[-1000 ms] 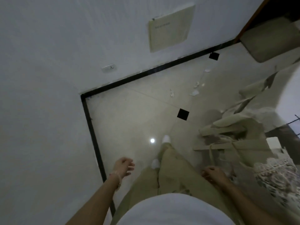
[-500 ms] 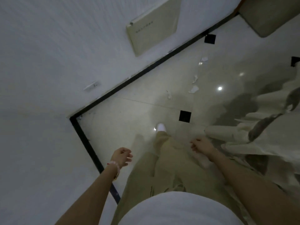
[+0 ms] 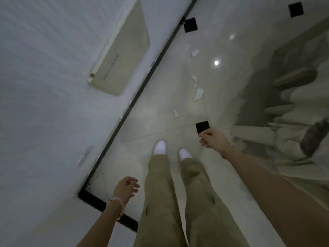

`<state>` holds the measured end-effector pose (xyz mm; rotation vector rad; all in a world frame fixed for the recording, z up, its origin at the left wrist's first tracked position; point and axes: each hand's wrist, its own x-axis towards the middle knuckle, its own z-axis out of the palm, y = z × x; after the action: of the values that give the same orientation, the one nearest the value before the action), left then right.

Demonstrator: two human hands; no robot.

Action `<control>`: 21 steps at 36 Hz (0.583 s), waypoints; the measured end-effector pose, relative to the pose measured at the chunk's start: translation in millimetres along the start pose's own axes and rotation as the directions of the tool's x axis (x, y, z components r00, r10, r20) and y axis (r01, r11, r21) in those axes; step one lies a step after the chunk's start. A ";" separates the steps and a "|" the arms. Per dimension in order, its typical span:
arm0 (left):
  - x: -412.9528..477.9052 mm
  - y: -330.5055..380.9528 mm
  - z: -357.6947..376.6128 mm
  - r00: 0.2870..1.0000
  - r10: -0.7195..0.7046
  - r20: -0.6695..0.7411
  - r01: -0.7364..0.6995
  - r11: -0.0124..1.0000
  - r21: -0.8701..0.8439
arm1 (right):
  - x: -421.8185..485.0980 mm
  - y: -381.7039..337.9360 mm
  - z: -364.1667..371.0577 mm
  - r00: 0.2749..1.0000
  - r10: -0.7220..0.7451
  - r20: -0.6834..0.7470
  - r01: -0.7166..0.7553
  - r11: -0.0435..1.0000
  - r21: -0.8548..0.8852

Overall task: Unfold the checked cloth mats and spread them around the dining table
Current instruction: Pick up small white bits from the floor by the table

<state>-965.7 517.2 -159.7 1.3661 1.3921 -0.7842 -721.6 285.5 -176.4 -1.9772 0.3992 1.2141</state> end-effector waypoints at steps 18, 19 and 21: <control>429.7 160.8 180.0 0.674 0.685 0.276 -0.698 0.469 0.541 | 399.3 117.5 4.3 0.939 -0.144 -0.314 0.136 0.990 -0.048; 456.2 163.4 191.5 0.624 0.724 0.295 -0.721 0.388 0.575 | 424.8 122.4 4.8 0.929 -0.176 -0.327 0.157 0.984 -0.084; 506.6 167.4 211.2 0.525 0.780 0.340 -0.757 0.246 0.605 | 474.0 128.8 4.3 0.904 -0.247 -0.350 0.198 0.965 -0.170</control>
<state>-694.2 511.6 -665.2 2.3957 0.1711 -0.5752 -566.8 262.2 -642.1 -2.3008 0.2714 0.7382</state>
